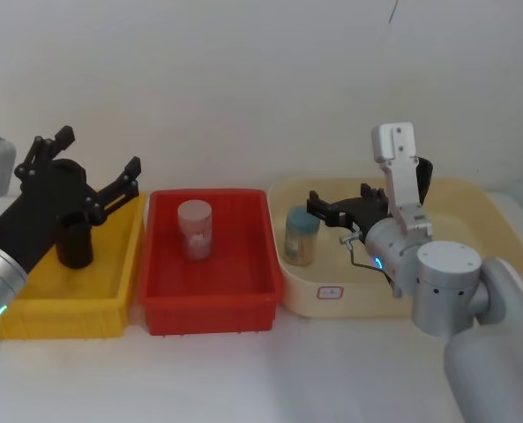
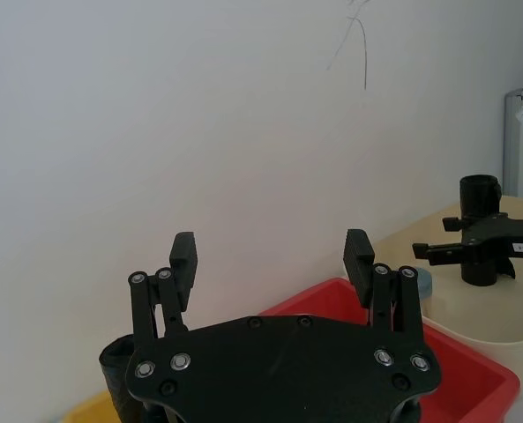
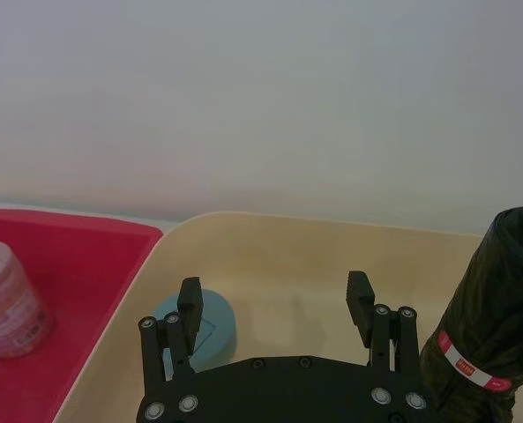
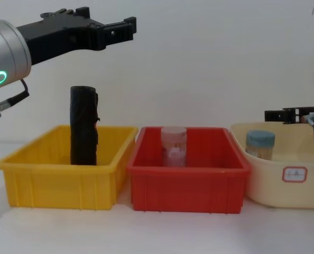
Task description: Pick up the garbage bag with the one hand and transfer it to the other hand.
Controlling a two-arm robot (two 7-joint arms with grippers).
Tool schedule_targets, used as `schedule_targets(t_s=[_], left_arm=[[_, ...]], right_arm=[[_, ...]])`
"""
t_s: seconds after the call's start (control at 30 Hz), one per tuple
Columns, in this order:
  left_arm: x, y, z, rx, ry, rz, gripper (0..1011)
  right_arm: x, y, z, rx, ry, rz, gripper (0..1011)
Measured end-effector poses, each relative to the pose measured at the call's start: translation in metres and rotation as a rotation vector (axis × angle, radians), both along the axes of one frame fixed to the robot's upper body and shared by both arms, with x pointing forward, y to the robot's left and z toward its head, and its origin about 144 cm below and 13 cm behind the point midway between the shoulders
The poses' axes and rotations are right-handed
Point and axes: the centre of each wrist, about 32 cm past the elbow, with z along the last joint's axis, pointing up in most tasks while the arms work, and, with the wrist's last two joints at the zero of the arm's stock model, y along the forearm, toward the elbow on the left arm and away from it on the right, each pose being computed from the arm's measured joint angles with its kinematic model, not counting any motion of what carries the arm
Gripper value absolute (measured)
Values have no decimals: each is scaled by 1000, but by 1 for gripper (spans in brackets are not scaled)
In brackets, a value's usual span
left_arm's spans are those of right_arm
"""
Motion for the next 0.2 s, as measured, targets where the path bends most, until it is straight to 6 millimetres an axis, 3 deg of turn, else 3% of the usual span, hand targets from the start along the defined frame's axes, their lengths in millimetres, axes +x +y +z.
schedule_targets(t_s=[0.2], left_arm=[[0,0,0,0,0,0,1002]], right_arm=[[-5,-3,-2,28,-8,22,1004]])
